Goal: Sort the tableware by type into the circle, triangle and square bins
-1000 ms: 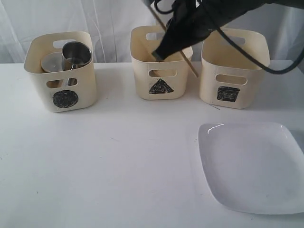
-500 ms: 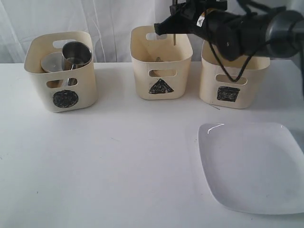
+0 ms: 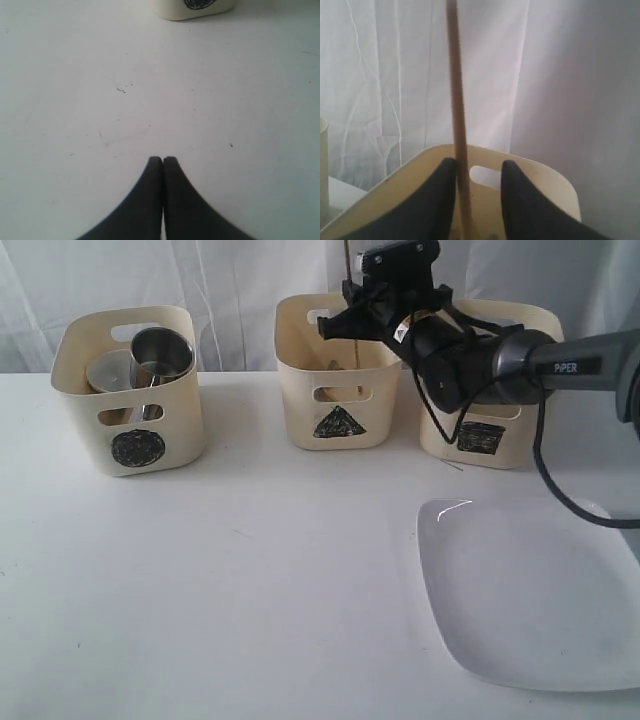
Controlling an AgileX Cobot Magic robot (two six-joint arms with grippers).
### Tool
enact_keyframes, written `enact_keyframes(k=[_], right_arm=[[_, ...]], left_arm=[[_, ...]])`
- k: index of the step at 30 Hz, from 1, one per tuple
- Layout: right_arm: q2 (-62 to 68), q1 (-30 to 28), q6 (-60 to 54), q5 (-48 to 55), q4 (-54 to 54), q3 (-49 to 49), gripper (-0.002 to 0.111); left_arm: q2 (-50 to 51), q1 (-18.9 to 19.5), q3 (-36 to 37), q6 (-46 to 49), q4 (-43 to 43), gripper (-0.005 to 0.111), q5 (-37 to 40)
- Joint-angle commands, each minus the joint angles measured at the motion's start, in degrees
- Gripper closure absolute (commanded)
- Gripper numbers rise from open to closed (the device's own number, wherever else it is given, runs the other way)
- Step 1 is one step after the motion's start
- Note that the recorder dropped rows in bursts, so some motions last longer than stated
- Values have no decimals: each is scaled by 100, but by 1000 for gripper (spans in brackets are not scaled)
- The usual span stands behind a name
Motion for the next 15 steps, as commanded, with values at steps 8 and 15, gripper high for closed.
enact_keyframes(k=[8, 15], right_arm=[[-2387, -83, 5, 7461, -206, -79, 74], [-3488, -119, -881, 10315, -903, 1320, 79]], left_arm=[[-25, 15, 35, -37, -28, 107, 40], [-25, 15, 35, -37, -28, 107, 40]])
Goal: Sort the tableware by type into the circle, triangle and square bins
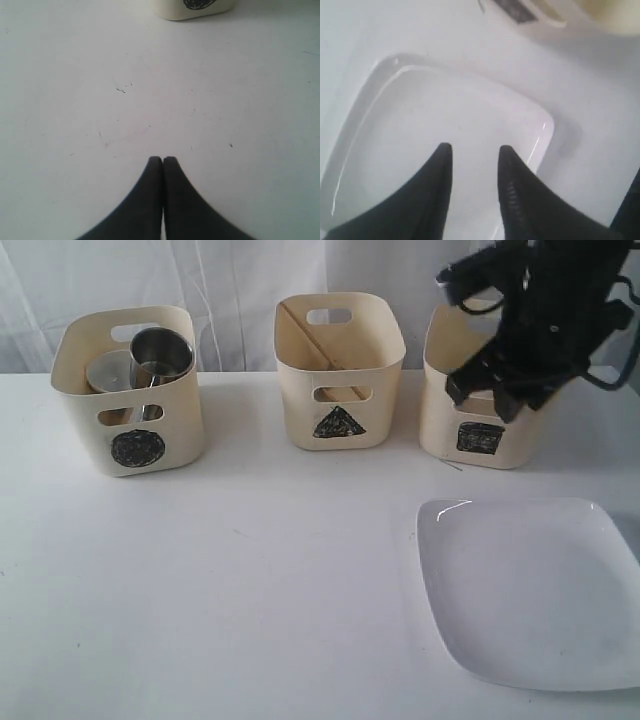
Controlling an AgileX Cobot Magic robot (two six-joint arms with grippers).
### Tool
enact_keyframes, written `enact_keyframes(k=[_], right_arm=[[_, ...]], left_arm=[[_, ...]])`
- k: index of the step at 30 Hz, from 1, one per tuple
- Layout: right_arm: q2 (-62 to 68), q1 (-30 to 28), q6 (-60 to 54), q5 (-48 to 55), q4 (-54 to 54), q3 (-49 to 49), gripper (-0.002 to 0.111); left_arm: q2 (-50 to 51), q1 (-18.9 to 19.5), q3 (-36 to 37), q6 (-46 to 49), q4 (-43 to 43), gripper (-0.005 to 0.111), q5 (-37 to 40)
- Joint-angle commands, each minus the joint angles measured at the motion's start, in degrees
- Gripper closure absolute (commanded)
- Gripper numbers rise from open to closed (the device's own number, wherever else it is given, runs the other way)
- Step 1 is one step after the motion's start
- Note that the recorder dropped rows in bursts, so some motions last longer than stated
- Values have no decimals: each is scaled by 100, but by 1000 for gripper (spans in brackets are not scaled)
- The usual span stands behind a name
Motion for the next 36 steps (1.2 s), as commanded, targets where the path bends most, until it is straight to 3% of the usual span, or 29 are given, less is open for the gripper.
enact_keyframes(k=[1, 5, 8, 11, 15, 17, 20, 28, 30, 32, 33, 36], right_arm=[[-866, -230, 608, -207, -1381, 1566, 79], [-1440, -1401, 3575, -2207, -3110, 2953, 81], [-1411, -2624, 4349, -3277, -2380, 3632, 92], [-1133, -3635, 2485, -3968, -122, 3970, 108], [-708, -4404, -2357, -3435, 4537, 3999, 108], [-521, -4587, -4044, -2727, 6044, 3999, 108], [-385, -4613, -4912, -2237, 6550, 3999, 108], [-397, -4613, -4895, -2888, 6622, 3965, 108], [-383, -4613, -5121, -2788, 6569, 3965, 104], [-340, -4613, -5965, -2300, 6000, 3965, 88], [-262, -4613, -6254, -2316, 5768, 3975, 72], [-140, -4613, -6257, -3131, 5805, 3975, 50]], left_arm=[[-25, 15, 35, -37, -39, 107, 40], [-25, 15, 35, -37, -39, 107, 40], [-25, 15, 35, -37, -39, 107, 40], [-25, 15, 35, -37, -39, 107, 40], [-25, 15, 35, -37, -39, 107, 40], [-25, 15, 35, -37, -39, 107, 40], [-25, 15, 35, -37, -39, 107, 40], [-25, 15, 35, -37, -39, 107, 40], [-25, 15, 35, -37, -39, 107, 40], [-25, 15, 35, -37, -39, 107, 40], [-25, 15, 35, -37, -39, 107, 40], [-25, 15, 35, -37, -39, 107, 40]])
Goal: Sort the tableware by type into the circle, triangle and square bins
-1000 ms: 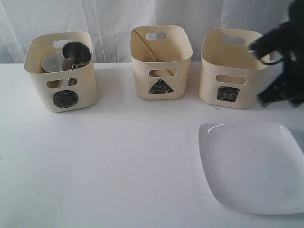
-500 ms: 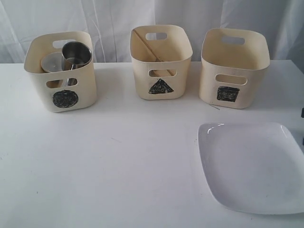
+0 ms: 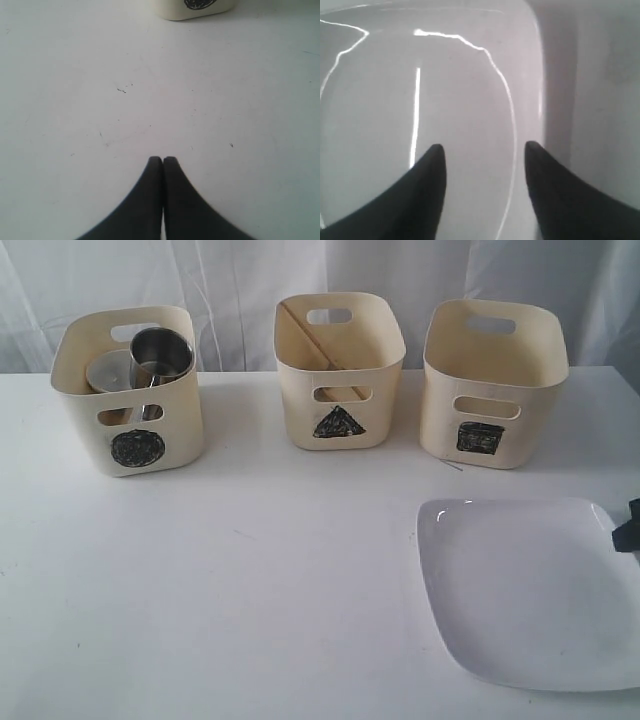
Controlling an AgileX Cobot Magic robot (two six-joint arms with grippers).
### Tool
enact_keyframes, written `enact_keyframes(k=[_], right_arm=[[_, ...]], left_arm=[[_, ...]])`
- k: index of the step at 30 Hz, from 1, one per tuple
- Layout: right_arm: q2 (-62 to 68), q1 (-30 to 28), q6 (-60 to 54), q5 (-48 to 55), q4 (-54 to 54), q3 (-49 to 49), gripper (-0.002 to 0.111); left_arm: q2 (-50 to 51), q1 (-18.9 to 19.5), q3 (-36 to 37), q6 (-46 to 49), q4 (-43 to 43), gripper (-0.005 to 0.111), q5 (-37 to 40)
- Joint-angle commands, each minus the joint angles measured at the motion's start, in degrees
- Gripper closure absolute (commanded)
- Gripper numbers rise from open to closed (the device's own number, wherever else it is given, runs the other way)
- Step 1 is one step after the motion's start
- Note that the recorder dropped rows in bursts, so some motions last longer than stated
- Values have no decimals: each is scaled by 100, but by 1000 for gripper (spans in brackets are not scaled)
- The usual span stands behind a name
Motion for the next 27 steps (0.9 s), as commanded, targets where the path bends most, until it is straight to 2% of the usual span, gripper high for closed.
enact_keyframes(k=[1, 5, 7, 8, 10, 13, 16, 18, 20, 23, 24, 27], right_arm=[[111, -35, -220, -848, -67, -13, 50], [509, -35, -1044, -1320, 389, -13, 50], [870, -35, -2171, -974, 1065, -13, 50], [1044, -35, -3110, -618, 1472, -24, 50], [1248, -35, -4038, -259, 2078, -24, 50], [1578, -35, -4913, -40, 2805, -24, 50], [1880, -35, -5519, -40, 3089, -47, 53], [2075, -35, -5857, -69, 3078, -46, 60], [2247, -35, -5869, -271, 3028, -46, 74], [2380, -35, -5764, -453, 2607, -46, 104], [2380, -35, -5557, -453, 2455, -46, 108], [2282, -35, -5048, -323, 2439, -46, 108]], left_arm=[[-25, 15, 35, -37, -49, 107, 40], [-25, 15, 35, -37, -49, 107, 40], [-25, 15, 35, -37, -49, 107, 40], [-25, 15, 35, -37, -49, 107, 40], [-25, 15, 35, -37, -49, 107, 40], [-25, 15, 35, -37, -49, 107, 40], [-25, 15, 35, -37, -49, 107, 40], [-25, 15, 35, -37, -49, 107, 40], [-25, 15, 35, -37, -49, 107, 40], [-25, 15, 35, -37, -49, 107, 40], [-25, 15, 35, -37, -49, 107, 40], [-25, 15, 35, -37, -49, 107, 40]])
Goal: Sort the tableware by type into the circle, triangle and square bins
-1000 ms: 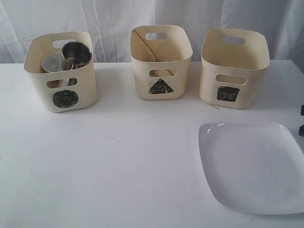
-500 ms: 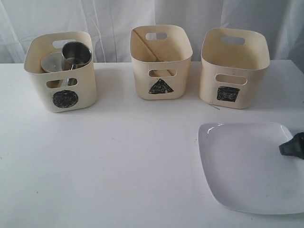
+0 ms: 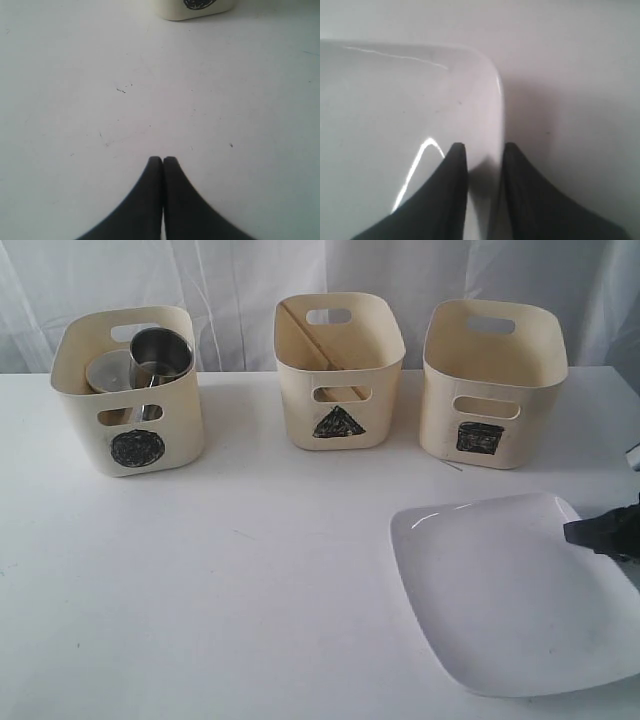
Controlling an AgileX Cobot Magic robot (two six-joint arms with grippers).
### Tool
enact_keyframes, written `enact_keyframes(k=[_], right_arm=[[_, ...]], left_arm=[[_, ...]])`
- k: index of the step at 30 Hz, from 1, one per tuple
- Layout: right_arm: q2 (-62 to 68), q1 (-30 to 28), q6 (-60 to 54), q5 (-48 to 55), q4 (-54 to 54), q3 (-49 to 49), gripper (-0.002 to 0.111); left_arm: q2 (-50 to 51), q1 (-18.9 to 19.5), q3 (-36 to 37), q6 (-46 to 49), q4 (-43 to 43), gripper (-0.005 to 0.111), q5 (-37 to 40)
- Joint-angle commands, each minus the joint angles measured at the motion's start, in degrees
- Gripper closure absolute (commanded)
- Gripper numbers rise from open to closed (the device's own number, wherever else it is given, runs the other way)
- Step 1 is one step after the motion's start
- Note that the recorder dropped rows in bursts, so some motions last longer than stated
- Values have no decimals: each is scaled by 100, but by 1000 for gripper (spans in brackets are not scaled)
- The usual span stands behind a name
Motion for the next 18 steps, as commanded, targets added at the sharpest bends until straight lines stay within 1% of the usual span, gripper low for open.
enact_keyframes(k=[1, 8, 12, 18], right_arm=[[54, 18, 414, -417, -903, 127, 108], [-804, 61, 425, 1012, -282, 127, 108], [-971, 198, 754, 1091, -317, 127, 108], [-957, 457, 1017, 1197, -722, 127, 108]], left_arm=[[-25, 15, 35, -37, -49, 107, 40], [-25, 15, 35, -37, -49, 107, 40], [-25, 15, 35, -37, -49, 107, 40], [-25, 15, 35, -37, -49, 107, 40]])
